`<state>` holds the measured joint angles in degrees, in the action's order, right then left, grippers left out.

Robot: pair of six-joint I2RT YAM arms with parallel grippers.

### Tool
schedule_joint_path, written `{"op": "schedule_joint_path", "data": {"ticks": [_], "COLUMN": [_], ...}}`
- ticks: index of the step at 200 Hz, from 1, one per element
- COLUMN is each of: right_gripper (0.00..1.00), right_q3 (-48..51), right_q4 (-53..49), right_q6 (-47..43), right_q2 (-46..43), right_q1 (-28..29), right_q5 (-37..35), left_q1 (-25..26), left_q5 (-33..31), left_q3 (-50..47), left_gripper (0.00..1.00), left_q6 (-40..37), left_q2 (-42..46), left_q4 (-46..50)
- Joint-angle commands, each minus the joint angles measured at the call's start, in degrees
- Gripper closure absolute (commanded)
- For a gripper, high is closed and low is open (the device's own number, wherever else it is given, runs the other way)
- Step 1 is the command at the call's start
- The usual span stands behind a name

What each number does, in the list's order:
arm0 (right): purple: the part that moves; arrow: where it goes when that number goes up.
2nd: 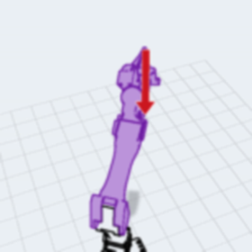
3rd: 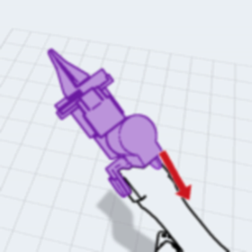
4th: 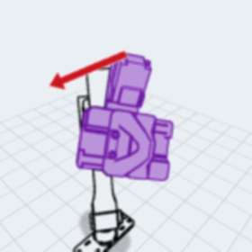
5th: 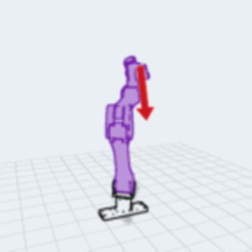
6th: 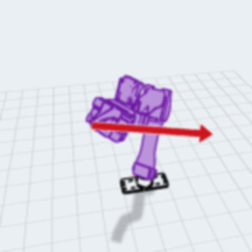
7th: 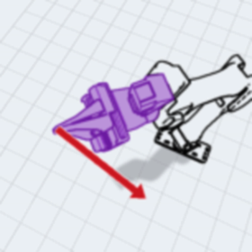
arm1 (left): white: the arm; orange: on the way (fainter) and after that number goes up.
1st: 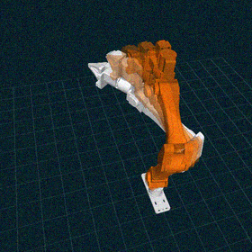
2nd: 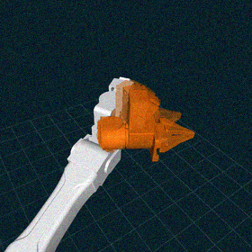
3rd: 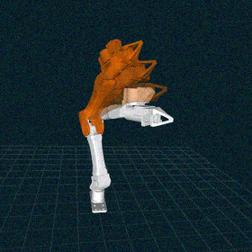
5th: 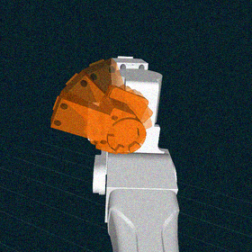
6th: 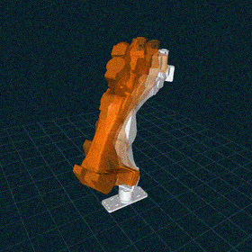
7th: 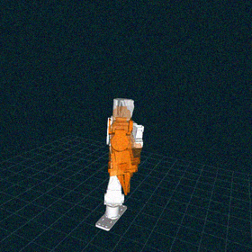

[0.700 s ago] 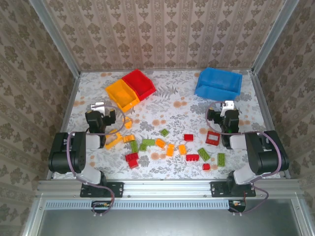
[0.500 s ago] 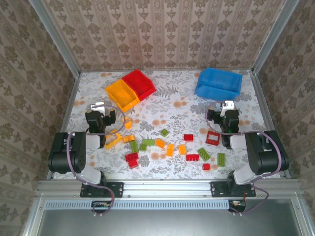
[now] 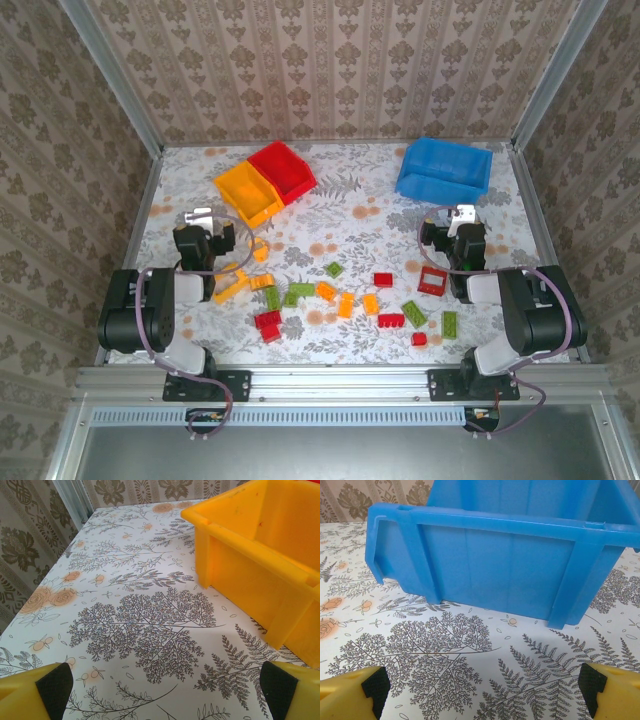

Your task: Sort the legos into containers by color

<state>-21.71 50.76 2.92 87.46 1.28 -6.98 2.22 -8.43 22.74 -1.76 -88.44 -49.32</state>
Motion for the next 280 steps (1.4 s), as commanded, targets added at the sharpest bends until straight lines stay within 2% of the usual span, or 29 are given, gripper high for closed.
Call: {"op": "schedule_joint_path", "data": {"ticks": [1,35,57,70,84,94,99,103,104,107,112,115,121,126,136,146,165,186,210,239,280], "right_gripper": [0.00,0.00,0.00,0.00,0.00,0.00,0.00,0.00,0.00,0.00,0.00,0.00,0.00,0.00,0.01,0.02,0.13,0.16,0.14,0.07,0.06], "right_q3": [-0.9,-0.7,-4.5,-9.5,-19.4,-27.3,-30.0,-31.0,-31.0,-30.6,-29.2,-28.1,-26.6,-26.8,-30.6,-34.8,-38.7,-39.6,-39.5,-42.2,-43.2], "right_q4": [0.0,-0.7,-15.1,-24.5,-40.2,-53.2,-57.5,-59.8,-60.2,-60.3,-58.3,-56.7,-53.9,-54.6,-64.5,-73.7,-80.4,-80.8,-77.5,-76.6,-73.7], "right_q6": [-0.6,-0.6,-1.0,3.9,14.9,22.0,23.9,26.4,27.3,29.8,33.2,34.9,38.3,39.9,40.4,40.2,41.7,45.5,49.0,48.3,49.5], "right_q2": [0.4,-1.8,-12.2,-19.1,-24.9,-26.5,-27.1,-27.7,-27.9,-28.4,-29.1,-29.4,-29.6,-29.5,-28.8,-27.8,-26.2,-24.3,-21.8,-17.2,-13.6], "right_q1": [0.0,0.0,2.0,2.5,2.7,1.8,1.3,1.1,1.1,1.1,0.2,-0.9,-2.7,-3.4,-2.3,-0.9,-0.4,0.0,1.6,2.0,1.9], "right_q5": [1.0,0.4,-5.2,-8.0,-10.2,-3.5,1.5,3.9,4.1,4.8,8.1,10.8,16.0,17.0,13.3,8.1,7.5,11.9,14.2,18.1,21.3], "left_q1": [0.1,0.9,6.4,9.6,13.5,16.0,16.4,16.2,16.1,15.5,14.0,13.0,10.9,8.6,4.6,3.8,3.4,2.2,0.8,0.6,0.7], "left_q5": [-0.5,-2.7,-11.0,-15.4,-19.3,-22.2,-24.4,-25.1,-25.0,-24.0,-20.3,-18.4,-13.0,-6.7,2.2,3.7,6.1,10.2,14.7,14.7,16.2], "left_q3": [-0.4,-1.1,1.7,4.9,9.8,15.4,18.6,22.3,24.6,28.0,33.0,34.7,35.5,35.8,37.0,40.1,47.5,53.5,57.0,61.8,70.3], "left_gripper": [0.00,0.00,0.00,0.00,0.00,0.00,0.00,0.00,0.00,0.00,0.00,0.00,0.00,0.00,0.00,0.00,0.01,0.06,0.11,0.13,0.16], "left_q6": [0.3,-0.3,-4.0,-2.2,1.0,5.4,13.3,21.6,21.6,31.4,40.4,43.0,45.1,45.8,49.1,51.4,50.8,48.9,48.4,46.7,43.6], "left_q2": [0.4,2.7,12.8,18.9,24.0,26.4,26.9,27.2,27.2,27.2,26.8,26.3,25.3,24.4,22.0,19.3,12.6,4.5,-3.3,-11.5,-21.5], "left_q4": [-1.5,-1.7,10.3,17.8,25.6,32.2,39.2,49.0,52.0,61.4,74.7,78.8,79.9,79.0,80.1,84.4,93.3,98.0,97.4,95.5,95.6]}}
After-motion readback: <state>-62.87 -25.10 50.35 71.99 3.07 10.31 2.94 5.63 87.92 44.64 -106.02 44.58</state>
